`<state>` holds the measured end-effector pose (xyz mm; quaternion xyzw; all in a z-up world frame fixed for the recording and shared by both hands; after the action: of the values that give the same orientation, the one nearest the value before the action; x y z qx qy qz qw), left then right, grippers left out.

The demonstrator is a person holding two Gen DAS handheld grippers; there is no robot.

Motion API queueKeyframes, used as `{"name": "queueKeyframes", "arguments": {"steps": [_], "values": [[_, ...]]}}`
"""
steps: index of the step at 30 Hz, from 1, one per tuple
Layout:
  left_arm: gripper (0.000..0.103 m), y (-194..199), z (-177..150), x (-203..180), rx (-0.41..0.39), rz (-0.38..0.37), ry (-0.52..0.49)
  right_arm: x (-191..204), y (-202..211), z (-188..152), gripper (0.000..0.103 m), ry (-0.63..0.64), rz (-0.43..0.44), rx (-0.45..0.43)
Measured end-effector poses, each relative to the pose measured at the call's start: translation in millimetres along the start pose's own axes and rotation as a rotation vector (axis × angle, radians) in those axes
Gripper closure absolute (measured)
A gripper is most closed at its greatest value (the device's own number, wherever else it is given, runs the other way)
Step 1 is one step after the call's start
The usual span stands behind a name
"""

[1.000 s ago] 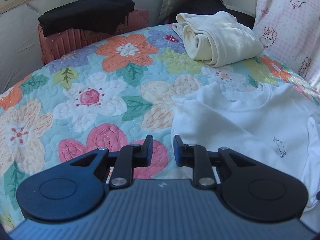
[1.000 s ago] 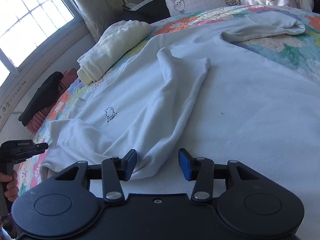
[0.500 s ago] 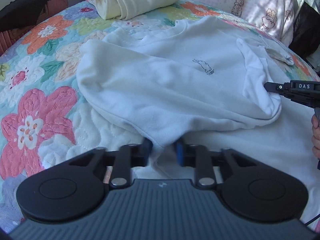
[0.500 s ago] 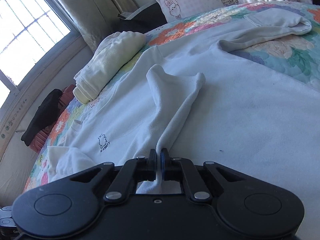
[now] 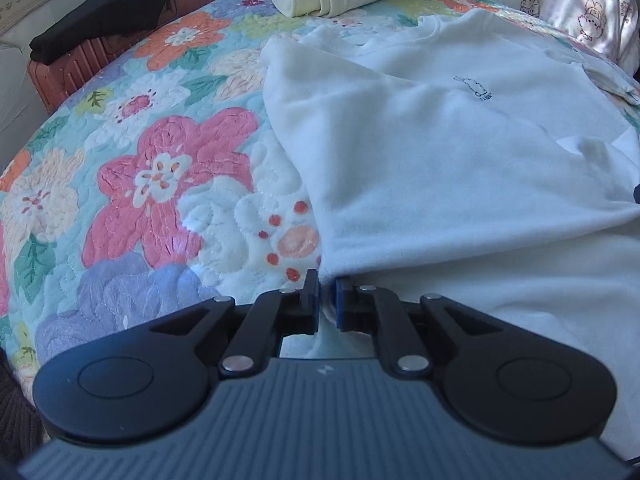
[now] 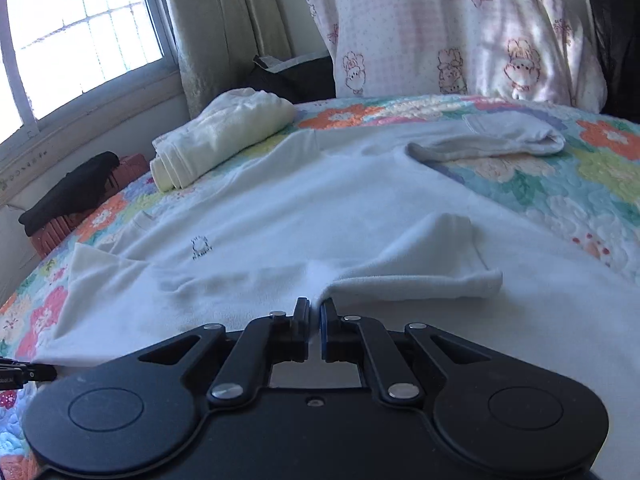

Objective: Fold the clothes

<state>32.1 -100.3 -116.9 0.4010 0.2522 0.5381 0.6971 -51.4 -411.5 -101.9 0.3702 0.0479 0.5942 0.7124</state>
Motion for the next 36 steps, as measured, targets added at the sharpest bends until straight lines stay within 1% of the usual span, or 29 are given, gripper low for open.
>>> {"name": "queueKeyframes", "arguments": {"steps": [1,2,4,5,6,8,9,10,11,12,13,14,16,18,19,20,21,22,23,25,26,27,29,30,31,34,36], "values": [[0.093,-0.5,0.5,1.7,0.003,-0.006,0.012,-8.5,-0.7,-7.7,0.097,-0.060,0.008,0.020],[0.093,-0.5,1.4,3.5,0.009,-0.019,0.036,-13.7,0.6,-12.7,0.096,-0.112,0.038,0.027],[0.088,-0.2,1.9,9.0,0.016,-0.041,0.082,-15.8,6.8,-18.1,0.090,-0.171,0.115,0.028],[0.087,-1.2,1.2,11.6,0.021,-0.051,0.103,-16.3,10.4,-20.4,0.089,-0.198,0.153,0.029],[0.086,-1.5,0.9,13.0,0.025,-0.062,0.117,-17.4,13.0,-21.3,0.089,-0.200,0.160,0.031],[0.085,2.6,1.8,13.0,0.024,-0.077,0.125,-20.3,17.5,-22.0,0.089,-0.183,0.145,0.036],[0.082,5.5,2.2,12.8,0.026,-0.083,0.124,-22.5,19.3,-21.0,0.088,-0.179,0.136,0.035],[0.077,9.9,1.7,13.1,0.031,-0.092,0.126,-25.0,21.0,-19.3,0.087,-0.179,0.127,0.032],[0.070,15.4,1.4,14.2,0.035,-0.110,0.140,-28.1,22.9,-16.7,0.082,-0.189,0.126,0.024],[0.055,21.4,0.8,16.2,0.037,-0.134,0.164,-31.5,24.9,-13.8,0.075,-0.205,0.130,0.016],[0.049,28.3,0.3,19.2,0.033,-0.163,0.191,-35.0,26.9,-10.8,0.069,-0.220,0.134,0.007],[0.049,35.9,0.4,23.4,0.022,-0.197,0.223,-38.4,28.9,-7.8,0.060,-0.236,0.138,-0.002],[0.049,48.8,2.6,32.6,0.002,-0.246,0.281,-44.1,30.6,-2.5,0.059,-0.249,0.140,-0.006],[0.049,55.1,15.9,37.6,-0.031,-0.288,0.313,-51.0,27.5,0.6,0.055,-0.269,0.132,0.004],[0.047,55.3,26.7,34.9,-0.052,-0.303,0.302,-54.6,25.6,2.0,0.053,-0.280,0.128,0.011],[0.046,53.6,39.2,28.2,-0.076,-0.311,0.268,-58.2,23.6,3.4,0.048,-0.291,0.123,0.017],[0.036,49.9,51.8,18.7,-0.094,-0.322,0.225,-61.8,20.2,3.0,0.043,-0.320,0.128,0.023],[0.033,41.1,63.0,3.9,-0.088,-0.335,0.172,-64.8,15.7,1.0,0.041,-0.370,0.148,0.027],[0.033,31.0,71.3,-8.9,-0.061,-0.338,0.145,-66.5,11.3,-2.1,0.040,-0.431,0.180,0.024],[0.033,14.6,91.0,-31.5,-0.051,-0.346,0.106,-67.2,3.7,-8.3,0.040,-0.549,0.243,0.008],[0.033,8.5,103.6,-40.4,-0.077,-0.352,0.090,-66.0,0.5,-10.9,0.039,-0.598,0.270,-0.006],[0.033,2.2,115.7,-44.3,-0.105,-0.328,0.072,-64.6,-2.2,-10.8,0.039,-0.618,0.279,-0.010],[0.030,-16.7,145.3,-48.2,-0.177,-0.218,-0.001,-61.2,-7.3,-6.7,0.038,-0.621,0.274,-0.003],[0.025,-29.2,155.3,-47.2,-0.183,-0.170,-0.033,-59.7,-9.6,-2.5,0.038,-0.609,0.266,0.005],[0.025,-41.0,159.9,-43.2,-0.167,-0.139,-0.034,-59.2,-12.3,2.0,0.038,-0.593,0.254,0.013],[0.025,-70.0,158.8,-29.7,-0.103,-0.152,0.011,-62.1,-21.8,15.3,0.038,-0.535,0.206,0.029],[0.025,-81.0,143.1,-27.1,-0.065,-0.215,0.014,-66.5,-29.9,23.6,0.038,-0.496,0.174,0.025]]}}
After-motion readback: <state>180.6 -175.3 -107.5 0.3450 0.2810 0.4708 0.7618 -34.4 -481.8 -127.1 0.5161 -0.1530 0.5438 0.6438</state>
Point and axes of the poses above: each gripper's, at about its wrist camera, not at the fingertips, and y roughly against the way its jaws point, x to its left, z to its top, the point moved 10 cm from there along -y, roughly the way its jaws point, and after that the axes turned 5 degrees about z, right-handed, at the moved point
